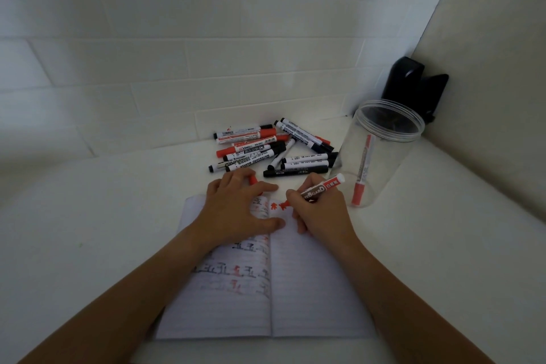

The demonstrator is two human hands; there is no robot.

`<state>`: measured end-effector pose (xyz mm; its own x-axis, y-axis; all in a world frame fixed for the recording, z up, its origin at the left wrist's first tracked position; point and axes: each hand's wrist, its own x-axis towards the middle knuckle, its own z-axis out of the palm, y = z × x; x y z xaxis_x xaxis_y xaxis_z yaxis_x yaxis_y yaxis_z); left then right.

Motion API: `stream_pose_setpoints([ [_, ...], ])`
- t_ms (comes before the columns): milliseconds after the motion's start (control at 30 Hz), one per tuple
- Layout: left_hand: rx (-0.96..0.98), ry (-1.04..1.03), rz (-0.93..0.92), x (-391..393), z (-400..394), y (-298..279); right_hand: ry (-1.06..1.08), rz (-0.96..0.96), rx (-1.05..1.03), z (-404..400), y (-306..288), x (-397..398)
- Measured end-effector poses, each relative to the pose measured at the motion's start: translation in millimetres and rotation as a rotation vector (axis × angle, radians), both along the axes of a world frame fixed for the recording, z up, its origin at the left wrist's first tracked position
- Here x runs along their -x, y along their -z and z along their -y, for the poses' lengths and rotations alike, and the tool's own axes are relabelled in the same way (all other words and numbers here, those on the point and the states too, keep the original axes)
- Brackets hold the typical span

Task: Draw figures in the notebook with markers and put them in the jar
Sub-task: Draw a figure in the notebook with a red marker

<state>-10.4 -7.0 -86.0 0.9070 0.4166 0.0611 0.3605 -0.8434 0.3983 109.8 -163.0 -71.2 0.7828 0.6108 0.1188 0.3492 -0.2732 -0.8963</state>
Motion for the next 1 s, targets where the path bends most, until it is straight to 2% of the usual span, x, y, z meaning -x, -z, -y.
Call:
stream_pose_setpoints([
  [267,0.032,-0.018,0.046,-1,0,-3,-0.022,-0.004,-0.035,1,1,-1],
  [400,0.145,-0.101,0.234,-4,-4,-6,-0.011,-0.02,-0.052,1,3,-3],
  [633,0.027,-0.047,0.321,-4,-21,7,-0.01,-0.043,-0.143,0,2,-2],
  [733,0.035,-0.028,0.342,-2,-22,5,-0.063,-0.032,-0.193,2,-1,-1],
  [1000,0.027,-0.043,0.423,9,-10,-3,-0.083,-0.153,-0.309,3,-1,-4],
])
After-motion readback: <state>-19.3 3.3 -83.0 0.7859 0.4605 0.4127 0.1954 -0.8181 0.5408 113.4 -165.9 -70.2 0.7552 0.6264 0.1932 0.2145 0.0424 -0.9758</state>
